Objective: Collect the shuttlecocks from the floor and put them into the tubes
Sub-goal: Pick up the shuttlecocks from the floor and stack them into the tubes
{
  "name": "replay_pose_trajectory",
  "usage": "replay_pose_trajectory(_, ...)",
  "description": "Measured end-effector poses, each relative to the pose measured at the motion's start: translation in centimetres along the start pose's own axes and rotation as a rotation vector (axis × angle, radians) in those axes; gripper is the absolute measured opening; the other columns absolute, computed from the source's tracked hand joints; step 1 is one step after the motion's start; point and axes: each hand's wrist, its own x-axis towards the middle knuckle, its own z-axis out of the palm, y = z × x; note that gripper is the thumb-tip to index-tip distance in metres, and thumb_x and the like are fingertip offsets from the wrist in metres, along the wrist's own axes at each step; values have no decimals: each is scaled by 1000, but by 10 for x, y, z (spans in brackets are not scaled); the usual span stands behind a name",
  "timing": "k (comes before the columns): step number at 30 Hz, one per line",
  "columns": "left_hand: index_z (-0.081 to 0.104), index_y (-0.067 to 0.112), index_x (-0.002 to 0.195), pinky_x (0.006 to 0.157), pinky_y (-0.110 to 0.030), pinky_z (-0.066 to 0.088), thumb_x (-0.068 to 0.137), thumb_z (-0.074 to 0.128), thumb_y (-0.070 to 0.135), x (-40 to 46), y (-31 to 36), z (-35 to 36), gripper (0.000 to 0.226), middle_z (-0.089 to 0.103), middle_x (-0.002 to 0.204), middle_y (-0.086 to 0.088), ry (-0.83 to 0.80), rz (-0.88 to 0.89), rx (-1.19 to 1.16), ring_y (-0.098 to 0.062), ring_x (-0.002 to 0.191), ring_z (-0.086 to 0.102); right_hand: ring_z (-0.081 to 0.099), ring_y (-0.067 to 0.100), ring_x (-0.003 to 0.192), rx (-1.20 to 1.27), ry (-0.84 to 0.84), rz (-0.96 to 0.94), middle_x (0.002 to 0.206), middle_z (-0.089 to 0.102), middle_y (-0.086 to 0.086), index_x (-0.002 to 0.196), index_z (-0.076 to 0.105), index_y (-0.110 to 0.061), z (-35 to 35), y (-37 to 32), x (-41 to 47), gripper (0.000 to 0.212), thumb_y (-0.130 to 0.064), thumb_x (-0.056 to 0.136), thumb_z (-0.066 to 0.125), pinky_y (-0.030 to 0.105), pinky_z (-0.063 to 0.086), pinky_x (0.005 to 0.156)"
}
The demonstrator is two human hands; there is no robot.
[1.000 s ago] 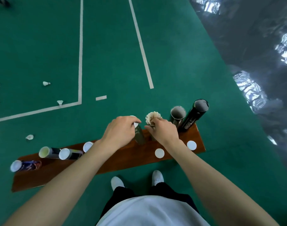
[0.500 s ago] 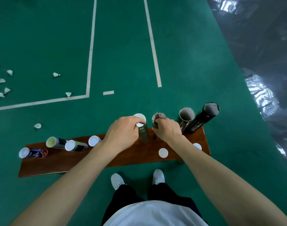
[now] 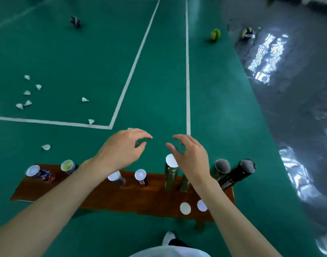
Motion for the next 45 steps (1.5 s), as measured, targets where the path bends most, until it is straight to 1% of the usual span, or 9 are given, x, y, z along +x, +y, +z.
replay_pose_trajectory(4,67,35,129,114,-36,38,98,62,27,-81,-59,-74,33,52,147,18,201,-145,54,-11,132,49,63,14,118,268,7,-239,129,70,-10,122,72,-19,23,-132,16,47,-53,90,65,42,58,88)
replay_pose_trajectory(9,75,31,117,111,-38,42,94,66,15,-260,-131,-158,29,55,145,12,432,-431,80,-15,127,56,53,6,133,605,-261,-444,141,61,-14,128,68,-22,87,-307,-40,48,-54,92,66,37,45,111)
replay_pose_trajectory(13,74,32,117,98,-30,48,94,67,12,-438,-162,-204,32,56,144,12,580,-712,118,-12,117,62,59,12,129,820,-524,-557,144,58,-19,129,66,-27,145,-444,-134,50,-58,90,61,44,45,112)
replay_pose_trajectory(16,74,30,118,98,-19,41,93,68,11,-589,-165,-225,32,57,144,10,672,-936,189,-11,121,60,51,0,135,956,-686,-670,144,59,-18,128,66,-29,190,-547,-231,51,-60,88,59,34,39,116)
replay_pose_trajectory(22,76,24,114,95,-12,40,93,67,5,-820,-118,-240,30,60,138,9,939,-1314,213,-11,117,62,51,-1,135,1125,-1077,-788,143,58,-21,125,67,-33,237,-687,-415,47,-61,88,59,42,42,114)
replay_pose_trajectory(26,76,29,113,100,-25,45,92,67,5,-926,-92,-231,33,61,134,16,1093,-1526,222,-6,120,60,52,0,134,1202,-1314,-796,139,60,-27,125,67,-37,262,-741,-509,51,-74,93,51,41,43,114)
replay_pose_trajectory(31,77,28,110,85,-31,49,91,69,5,-1014,-88,-214,30,63,132,17,1234,-1743,223,-34,95,67,57,1,127,1143,-1561,-794,135,63,-24,132,61,-42,296,-802,-595,66,-87,87,40,44,45,112)
replay_pose_trajectory(39,75,38,109,89,-31,51,93,70,14,-1138,-170,-249,30,59,135,22,1198,-1957,295,-12,106,65,55,1,129,1144,-1746,-844,135,60,-28,132,61,-40,386,-947,-695,54,-72,91,49,42,46,111)
replay_pose_trajectory(45,73,40,113,89,-29,50,95,67,19,-1226,-240,-307,28,56,137,24,1141,-2073,315,-3,106,62,55,-6,127,1155,-1889,-919,132,64,-25,134,61,-35,450,-1076,-771,60,-71,86,54,18,42,99)
